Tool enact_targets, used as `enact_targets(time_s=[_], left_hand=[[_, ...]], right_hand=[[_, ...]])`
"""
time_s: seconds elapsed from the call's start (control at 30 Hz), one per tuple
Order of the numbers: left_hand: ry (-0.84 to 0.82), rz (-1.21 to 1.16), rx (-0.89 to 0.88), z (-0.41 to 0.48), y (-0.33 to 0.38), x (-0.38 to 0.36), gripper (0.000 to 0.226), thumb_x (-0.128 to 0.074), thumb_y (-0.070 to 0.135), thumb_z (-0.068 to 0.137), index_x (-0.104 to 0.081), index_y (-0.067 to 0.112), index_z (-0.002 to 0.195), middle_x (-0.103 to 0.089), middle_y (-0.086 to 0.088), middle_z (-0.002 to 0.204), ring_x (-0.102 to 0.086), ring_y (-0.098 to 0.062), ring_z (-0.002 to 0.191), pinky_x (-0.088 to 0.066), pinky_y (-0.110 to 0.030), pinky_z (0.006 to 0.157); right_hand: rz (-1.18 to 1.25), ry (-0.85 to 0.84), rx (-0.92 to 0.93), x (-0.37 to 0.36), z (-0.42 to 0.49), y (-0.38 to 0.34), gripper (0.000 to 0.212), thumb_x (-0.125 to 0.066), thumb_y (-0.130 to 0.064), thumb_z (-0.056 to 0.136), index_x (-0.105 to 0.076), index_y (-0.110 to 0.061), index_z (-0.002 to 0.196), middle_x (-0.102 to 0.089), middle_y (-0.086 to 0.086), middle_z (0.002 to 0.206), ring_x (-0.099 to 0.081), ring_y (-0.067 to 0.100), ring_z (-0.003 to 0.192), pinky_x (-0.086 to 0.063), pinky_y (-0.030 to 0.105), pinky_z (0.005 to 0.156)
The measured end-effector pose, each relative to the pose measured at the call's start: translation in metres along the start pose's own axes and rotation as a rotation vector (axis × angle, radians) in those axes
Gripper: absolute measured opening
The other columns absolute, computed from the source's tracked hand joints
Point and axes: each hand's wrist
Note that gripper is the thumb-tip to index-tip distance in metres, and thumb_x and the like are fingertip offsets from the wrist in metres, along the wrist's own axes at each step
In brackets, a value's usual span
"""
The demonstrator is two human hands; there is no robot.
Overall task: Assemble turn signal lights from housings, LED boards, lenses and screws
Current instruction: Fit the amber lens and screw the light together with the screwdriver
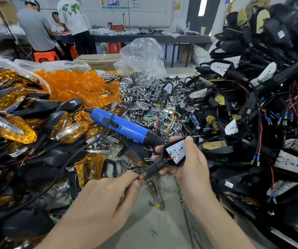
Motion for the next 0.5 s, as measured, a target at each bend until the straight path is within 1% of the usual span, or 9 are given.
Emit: enact_targets(time_s=[0.07, 0.1, 0.13, 0.2, 0.27, 0.33, 0.37, 0.43, 0.5], left_hand=[[-0.006, 0.010, 0.004, 0.001, 0.000, 0.002, 0.033, -0.020, 0.055, 0.098, -0.048, 0.045, 0.083, -0.058, 0.010, 0.057, -0.055, -0.011, 0.052, -0.035, -0.019, 0.045], [0.015, 0.017, 0.015, 0.002, -0.001, 0.003, 0.036, -0.022, 0.053, 0.099, -0.052, 0.043, 0.083, -0.058, 0.011, 0.058, -0.056, -0.008, 0.052, -0.037, -0.017, 0.047], [0.053, 0.019, 0.041, 0.002, -0.003, 0.004, 0.040, -0.023, 0.053, 0.100, -0.058, 0.041, 0.087, -0.061, 0.013, 0.060, -0.059, -0.004, 0.055, -0.042, -0.017, 0.051], [0.160, 0.016, 0.109, 0.003, -0.008, 0.007, 0.045, -0.027, 0.052, 0.103, -0.067, 0.038, 0.092, -0.065, 0.019, 0.065, -0.064, 0.003, 0.064, -0.051, -0.021, 0.058], [0.217, 0.041, 0.176, 0.004, -0.013, 0.007, 0.044, -0.030, 0.055, 0.103, -0.067, 0.035, 0.090, -0.066, 0.020, 0.067, -0.064, 0.000, 0.065, -0.055, -0.029, 0.062], [0.208, 0.054, 0.220, 0.006, -0.016, 0.004, 0.039, -0.032, 0.057, 0.098, -0.064, 0.035, 0.091, -0.066, 0.021, 0.071, -0.062, -0.004, 0.065, -0.054, -0.034, 0.064], [0.188, 0.050, 0.224, 0.006, -0.017, 0.002, 0.037, -0.033, 0.058, 0.095, -0.063, 0.037, 0.094, -0.066, 0.024, 0.074, -0.061, -0.003, 0.066, -0.054, -0.034, 0.064], [0.130, 0.027, 0.225, 0.008, -0.016, -0.003, 0.037, -0.033, 0.063, 0.091, -0.062, 0.041, 0.098, -0.065, 0.029, 0.080, -0.062, 0.001, 0.072, -0.053, -0.030, 0.065], [0.106, -0.013, 0.215, 0.012, -0.014, -0.005, 0.039, -0.031, 0.065, 0.088, -0.062, 0.045, 0.101, -0.063, 0.036, 0.088, -0.061, 0.006, 0.078, -0.049, -0.023, 0.064]], right_hand=[[-0.051, 0.012, 0.023, 0.002, 0.000, 0.001, 0.041, -0.030, -0.035, 0.112, -0.061, -0.010, 0.103, -0.076, 0.018, 0.081, -0.075, 0.031, 0.068, -0.051, 0.025, 0.045], [-0.077, 0.015, 0.034, 0.002, 0.000, 0.002, 0.041, -0.030, -0.035, 0.112, -0.061, -0.010, 0.103, -0.076, 0.018, 0.080, -0.075, 0.031, 0.067, -0.051, 0.025, 0.045], [-0.100, 0.018, 0.041, 0.003, 0.000, 0.002, 0.041, -0.030, -0.035, 0.112, -0.061, -0.010, 0.103, -0.076, 0.018, 0.080, -0.075, 0.030, 0.066, -0.051, 0.026, 0.045], [-0.129, 0.023, 0.049, 0.004, 0.000, 0.002, 0.040, -0.030, -0.035, 0.112, -0.060, -0.010, 0.101, -0.075, 0.018, 0.079, -0.074, 0.031, 0.064, -0.050, 0.027, 0.044], [-0.143, 0.032, 0.052, 0.005, 0.001, 0.003, 0.040, -0.031, -0.034, 0.112, -0.060, -0.011, 0.099, -0.075, 0.018, 0.078, -0.073, 0.031, 0.062, -0.049, 0.027, 0.042], [-0.159, 0.047, 0.063, 0.007, 0.002, 0.003, 0.040, -0.032, -0.035, 0.112, -0.061, -0.013, 0.097, -0.075, 0.018, 0.077, -0.073, 0.031, 0.060, -0.048, 0.027, 0.041], [-0.174, 0.055, 0.074, 0.007, 0.002, 0.003, 0.040, -0.033, -0.036, 0.112, -0.062, -0.014, 0.096, -0.075, 0.018, 0.077, -0.073, 0.031, 0.060, -0.048, 0.027, 0.041], [-0.197, 0.067, 0.097, 0.010, 0.001, 0.001, 0.042, -0.034, -0.039, 0.112, -0.067, -0.020, 0.092, -0.076, 0.017, 0.078, -0.073, 0.031, 0.061, -0.049, 0.027, 0.042], [-0.231, 0.080, 0.104, 0.013, 0.001, -0.001, 0.045, -0.035, -0.043, 0.110, -0.071, -0.030, 0.087, -0.077, 0.015, 0.080, -0.074, 0.031, 0.066, -0.050, 0.028, 0.048]])
Point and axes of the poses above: each hand's wrist, its own z-axis towards the middle knuckle, its own x-axis out of the back of the hand, y = z × x
